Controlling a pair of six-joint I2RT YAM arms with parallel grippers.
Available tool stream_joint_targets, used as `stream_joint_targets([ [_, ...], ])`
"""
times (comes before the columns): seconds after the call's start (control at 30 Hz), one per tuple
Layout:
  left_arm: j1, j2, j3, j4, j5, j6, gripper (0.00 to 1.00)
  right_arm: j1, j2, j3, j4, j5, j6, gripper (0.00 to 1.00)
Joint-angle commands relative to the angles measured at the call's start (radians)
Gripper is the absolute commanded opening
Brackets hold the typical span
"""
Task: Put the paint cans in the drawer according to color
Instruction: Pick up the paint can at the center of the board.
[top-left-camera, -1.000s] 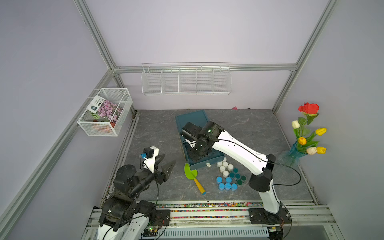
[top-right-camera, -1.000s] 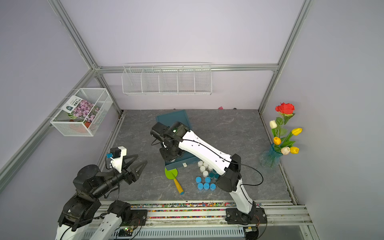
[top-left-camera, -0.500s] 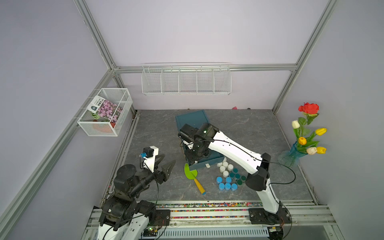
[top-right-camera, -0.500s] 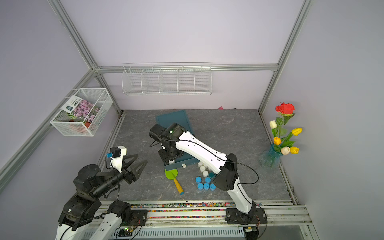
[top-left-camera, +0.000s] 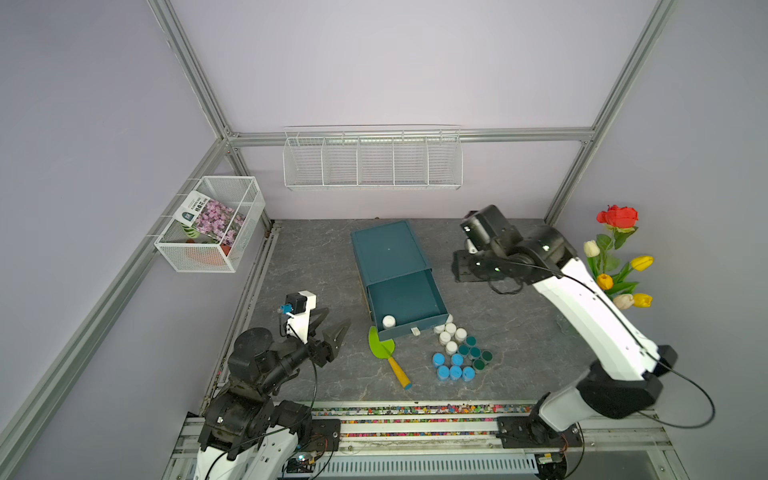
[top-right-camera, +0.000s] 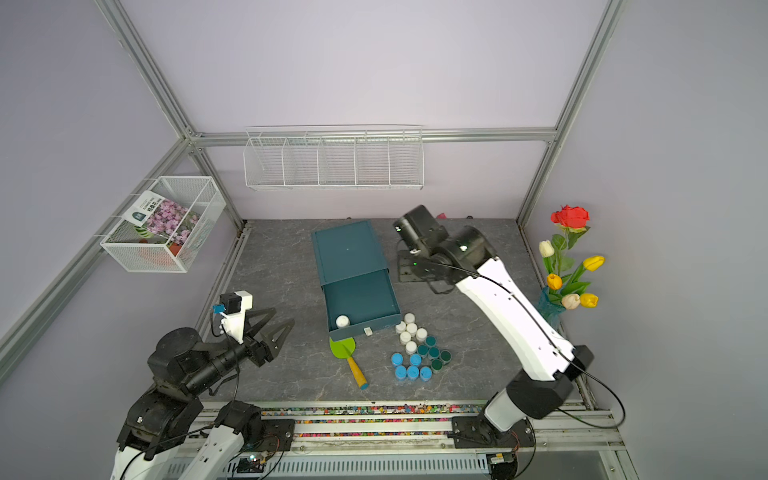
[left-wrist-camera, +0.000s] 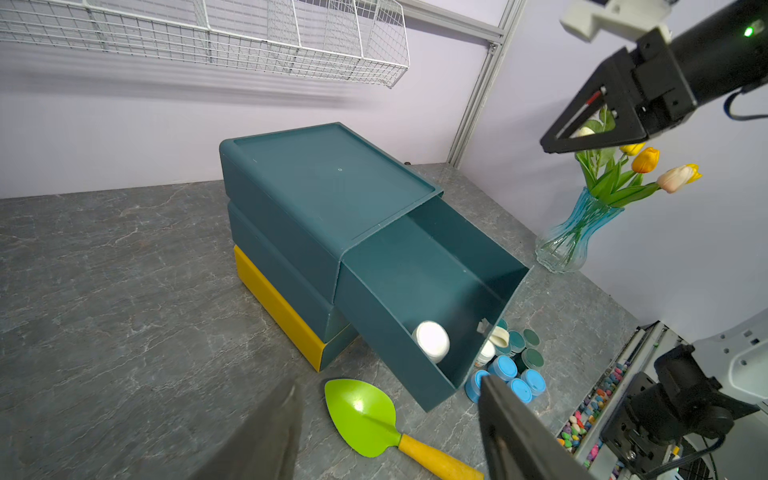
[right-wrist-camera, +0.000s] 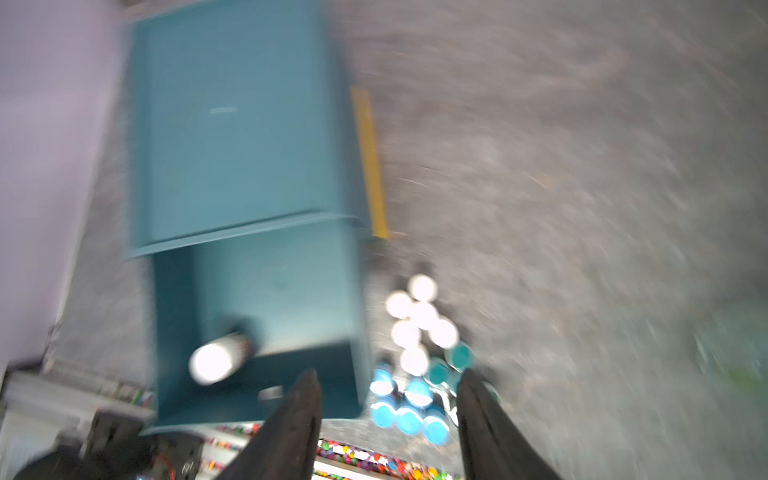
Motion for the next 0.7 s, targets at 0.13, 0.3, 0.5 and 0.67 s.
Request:
stream_joint_targets([
  [0.13,-0.003,0.005,0.003,0.021,-0.011,-0.022,0.70,-0.188,-0.035,-0.520,0.344,-0.284,0.186,0.61],
  [0.3,-0.003,0.003,0.005,0.018,-0.014,-0.034,0.70,-0.200,0.148,-0.547,0.440,-0.424,0.213,0.65],
  [0.5,-0.003,0.002,0.018,0.009,-0.024,-0.031,0.71,-0.200,0.268,-0.539,0.508,-0.437,0.225,0.65],
  [0.67,-0.003,0.001,0.018,0.014,-0.031,-0.036,0.71,-0.199,0.355,-0.532,0.504,-0.442,0.221,0.62],
])
